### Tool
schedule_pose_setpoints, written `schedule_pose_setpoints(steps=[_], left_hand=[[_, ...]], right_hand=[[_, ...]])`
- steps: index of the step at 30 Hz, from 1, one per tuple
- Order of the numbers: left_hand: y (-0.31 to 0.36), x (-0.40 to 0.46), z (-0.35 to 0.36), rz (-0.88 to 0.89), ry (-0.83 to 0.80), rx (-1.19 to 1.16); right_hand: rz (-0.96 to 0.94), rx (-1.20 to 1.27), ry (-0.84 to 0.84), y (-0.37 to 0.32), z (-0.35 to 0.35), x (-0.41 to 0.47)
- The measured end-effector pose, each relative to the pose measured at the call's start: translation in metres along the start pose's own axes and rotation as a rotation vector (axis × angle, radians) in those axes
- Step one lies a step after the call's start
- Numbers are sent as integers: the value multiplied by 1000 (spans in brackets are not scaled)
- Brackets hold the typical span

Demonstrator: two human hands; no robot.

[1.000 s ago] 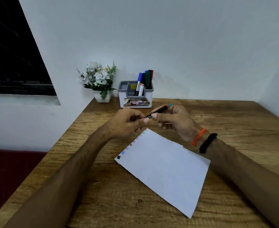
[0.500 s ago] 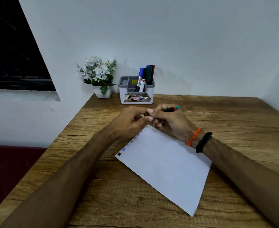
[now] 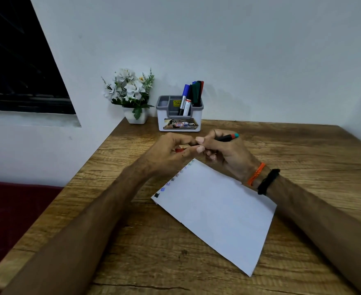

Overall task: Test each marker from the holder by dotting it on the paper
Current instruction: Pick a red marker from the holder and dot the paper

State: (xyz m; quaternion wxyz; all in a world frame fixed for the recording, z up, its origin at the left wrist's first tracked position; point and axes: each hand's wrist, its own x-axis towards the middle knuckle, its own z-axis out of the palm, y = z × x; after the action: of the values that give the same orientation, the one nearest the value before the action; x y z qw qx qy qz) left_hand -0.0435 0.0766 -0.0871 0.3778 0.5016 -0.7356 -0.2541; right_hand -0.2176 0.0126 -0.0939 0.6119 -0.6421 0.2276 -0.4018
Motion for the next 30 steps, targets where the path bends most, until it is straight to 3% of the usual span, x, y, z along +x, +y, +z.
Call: schedule_pose_setpoints(steps=[5,9,15,30], left_hand=[[-1,0,-11,-174,-35,181],[1,-3,-22,-291,-123,234],[-8,-3,-20,-281,-155,271],[-15,-1,-17,-231,-173,286]], right_hand=[[-120,-129,129,-3,-2,-6],[11,-68,177,-2,-11,-1],[214,-50,29,6,-13,-2],[92,-414,162,20,-4,-4]])
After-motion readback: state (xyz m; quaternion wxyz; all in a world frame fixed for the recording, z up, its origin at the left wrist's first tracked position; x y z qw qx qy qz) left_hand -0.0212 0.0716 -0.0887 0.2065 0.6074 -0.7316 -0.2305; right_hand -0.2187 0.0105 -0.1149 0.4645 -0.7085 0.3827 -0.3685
